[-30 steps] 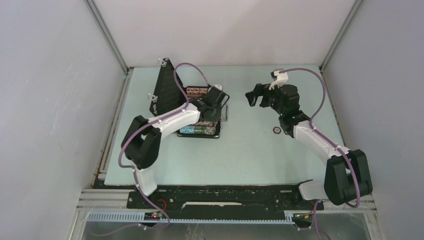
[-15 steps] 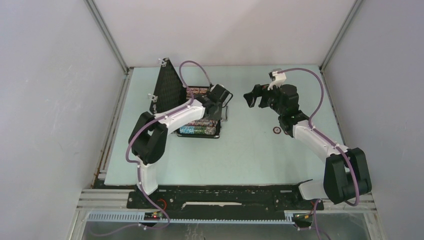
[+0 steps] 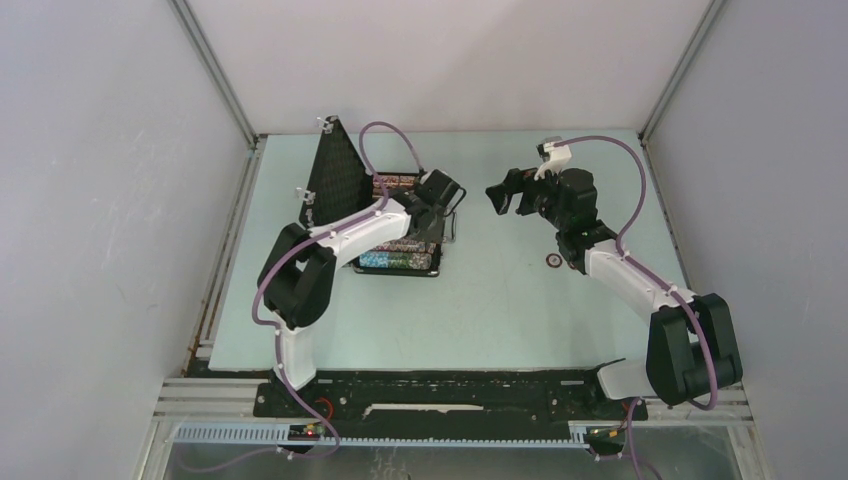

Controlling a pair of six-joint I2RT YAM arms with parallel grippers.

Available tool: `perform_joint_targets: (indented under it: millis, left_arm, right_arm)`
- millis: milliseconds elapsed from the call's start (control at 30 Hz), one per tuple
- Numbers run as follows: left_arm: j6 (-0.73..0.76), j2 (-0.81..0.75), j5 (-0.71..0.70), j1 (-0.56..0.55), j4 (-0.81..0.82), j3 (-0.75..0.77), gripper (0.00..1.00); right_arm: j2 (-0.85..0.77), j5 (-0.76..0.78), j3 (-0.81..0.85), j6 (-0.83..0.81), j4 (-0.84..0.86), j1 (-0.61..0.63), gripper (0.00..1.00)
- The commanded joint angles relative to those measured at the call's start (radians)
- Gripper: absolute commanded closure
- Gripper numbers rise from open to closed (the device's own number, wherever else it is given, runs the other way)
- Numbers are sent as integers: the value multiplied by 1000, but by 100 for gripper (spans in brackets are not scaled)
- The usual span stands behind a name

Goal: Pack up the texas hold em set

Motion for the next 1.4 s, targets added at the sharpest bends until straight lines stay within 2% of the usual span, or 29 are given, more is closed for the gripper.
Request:
perform_joint_targets:
  millis: [0,400,533,833,1033,1167,1367]
  left_arm:
    - [16,-6,-26,-16,-3,67,53]
    - [36,112,-60,-39,-117,202,36]
    - [31,114,-64,-39,-124,197,43]
    - [9,92,-69,-36,-110,142,43]
    - [7,120,-73,-32,-132,170,48]
    - [1,122,-74,-27,-137,168,54]
    - [5,136,-76,-28,-151,181,52]
  right_arm:
    - [3,-13,-1,-9,43,-5,3]
    - [3,-19,0,-7,43,-7,3]
    - [4,-20,-1,-7,43,-7,3]
    - [4,-23,-1,-2,44,-9,3]
    - [5,-24,-1,-2,44,-10,4]
    - [5,-28,-1,1,44,-10,4]
    - [7,-32,-1,3,48,-10,4]
